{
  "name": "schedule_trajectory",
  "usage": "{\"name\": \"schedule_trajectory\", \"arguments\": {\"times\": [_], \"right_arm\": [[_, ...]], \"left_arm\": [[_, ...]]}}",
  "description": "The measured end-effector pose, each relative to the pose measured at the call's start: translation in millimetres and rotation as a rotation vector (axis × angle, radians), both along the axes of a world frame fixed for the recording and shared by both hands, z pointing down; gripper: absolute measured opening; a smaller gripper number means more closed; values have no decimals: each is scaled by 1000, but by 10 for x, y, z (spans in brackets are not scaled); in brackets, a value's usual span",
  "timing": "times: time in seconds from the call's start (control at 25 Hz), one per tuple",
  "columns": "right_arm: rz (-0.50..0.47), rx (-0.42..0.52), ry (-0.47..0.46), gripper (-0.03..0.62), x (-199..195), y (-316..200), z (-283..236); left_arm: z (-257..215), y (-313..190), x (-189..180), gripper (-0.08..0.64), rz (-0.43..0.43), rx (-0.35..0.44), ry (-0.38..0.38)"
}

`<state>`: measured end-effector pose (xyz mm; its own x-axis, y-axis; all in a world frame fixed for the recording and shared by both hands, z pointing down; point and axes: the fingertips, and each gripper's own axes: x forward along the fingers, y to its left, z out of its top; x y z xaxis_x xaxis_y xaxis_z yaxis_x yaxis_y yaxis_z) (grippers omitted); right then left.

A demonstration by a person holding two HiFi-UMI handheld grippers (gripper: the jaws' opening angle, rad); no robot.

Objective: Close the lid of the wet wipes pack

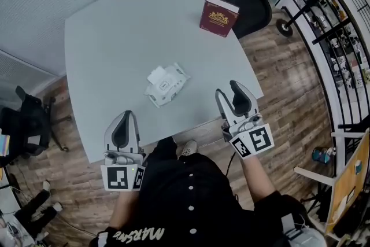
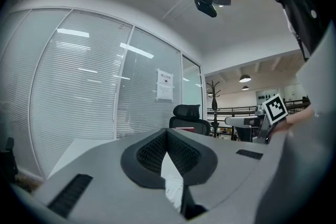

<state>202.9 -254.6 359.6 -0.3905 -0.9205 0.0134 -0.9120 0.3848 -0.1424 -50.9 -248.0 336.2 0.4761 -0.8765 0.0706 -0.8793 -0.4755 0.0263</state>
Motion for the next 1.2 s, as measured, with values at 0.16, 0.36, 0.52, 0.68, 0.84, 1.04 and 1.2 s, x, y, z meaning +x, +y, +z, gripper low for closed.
{"name": "schedule_trajectory", "arguments": {"times": [0.16,0.36,0.52,0.68,0.84,1.04,1.2], "right_arm": [[-49,-36,-6,190,-208,-224,135],[-126,-85,-29,190,-443,-537,369],[-168,-151,3,189,-621,-781,674],[-211,-218,52,187,-766,-992,947],[-244,-259,94,186,-872,-1193,1193],[-299,-326,146,183,-991,-1412,1456],[-348,-384,170,183,-1086,-1577,1656]], "left_arm": [[66,-85,-93,6,0,-23,0],[142,-159,-160,6,13,-40,-8],[269,-145,-210,6,16,-76,-8],[411,-67,-208,6,24,-119,-3],[529,-40,-238,6,22,-152,3],[581,-79,-341,6,3,-160,10],[711,-91,-467,6,-26,-196,-9]]}}
